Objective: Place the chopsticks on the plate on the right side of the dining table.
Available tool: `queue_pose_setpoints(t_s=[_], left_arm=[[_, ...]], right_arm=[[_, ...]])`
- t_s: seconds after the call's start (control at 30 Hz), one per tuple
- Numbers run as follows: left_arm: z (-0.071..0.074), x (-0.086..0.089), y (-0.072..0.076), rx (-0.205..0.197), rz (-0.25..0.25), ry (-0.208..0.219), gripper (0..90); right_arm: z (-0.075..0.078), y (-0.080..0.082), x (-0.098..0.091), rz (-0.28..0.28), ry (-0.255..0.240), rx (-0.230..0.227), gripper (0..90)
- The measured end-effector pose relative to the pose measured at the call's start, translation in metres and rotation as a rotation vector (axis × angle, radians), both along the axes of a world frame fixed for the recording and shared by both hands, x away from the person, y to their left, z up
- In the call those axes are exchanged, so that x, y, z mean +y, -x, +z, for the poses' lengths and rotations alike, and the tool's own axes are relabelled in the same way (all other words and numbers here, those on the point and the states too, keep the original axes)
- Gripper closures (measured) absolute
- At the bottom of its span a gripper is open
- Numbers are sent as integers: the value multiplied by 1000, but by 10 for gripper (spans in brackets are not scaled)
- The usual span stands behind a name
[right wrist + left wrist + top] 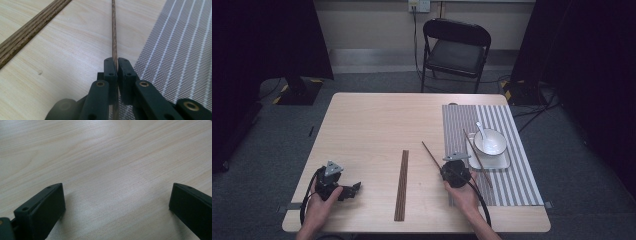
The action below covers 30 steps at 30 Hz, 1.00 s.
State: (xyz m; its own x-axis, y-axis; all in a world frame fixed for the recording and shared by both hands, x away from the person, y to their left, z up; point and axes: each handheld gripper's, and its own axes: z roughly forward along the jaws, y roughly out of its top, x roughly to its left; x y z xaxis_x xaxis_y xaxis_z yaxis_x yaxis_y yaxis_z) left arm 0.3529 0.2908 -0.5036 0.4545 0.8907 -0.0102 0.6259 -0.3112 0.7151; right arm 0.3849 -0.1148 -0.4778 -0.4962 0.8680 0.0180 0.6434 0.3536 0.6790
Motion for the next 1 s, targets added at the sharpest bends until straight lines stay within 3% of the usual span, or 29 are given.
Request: queue_pose_setpoints(t_s=[0.17, 0.5, 1.0], left_arm=[[0, 0, 0, 0, 1, 0, 0], [0, 0, 0, 0, 0, 0, 0], [0, 0, 0, 0, 1, 1, 0]], right_arm=[[8, 3, -11, -17, -14, -17, 862], [19, -5, -52, -115, -39, -32, 862], [17, -15, -81, -202, -36, -24, 862]])
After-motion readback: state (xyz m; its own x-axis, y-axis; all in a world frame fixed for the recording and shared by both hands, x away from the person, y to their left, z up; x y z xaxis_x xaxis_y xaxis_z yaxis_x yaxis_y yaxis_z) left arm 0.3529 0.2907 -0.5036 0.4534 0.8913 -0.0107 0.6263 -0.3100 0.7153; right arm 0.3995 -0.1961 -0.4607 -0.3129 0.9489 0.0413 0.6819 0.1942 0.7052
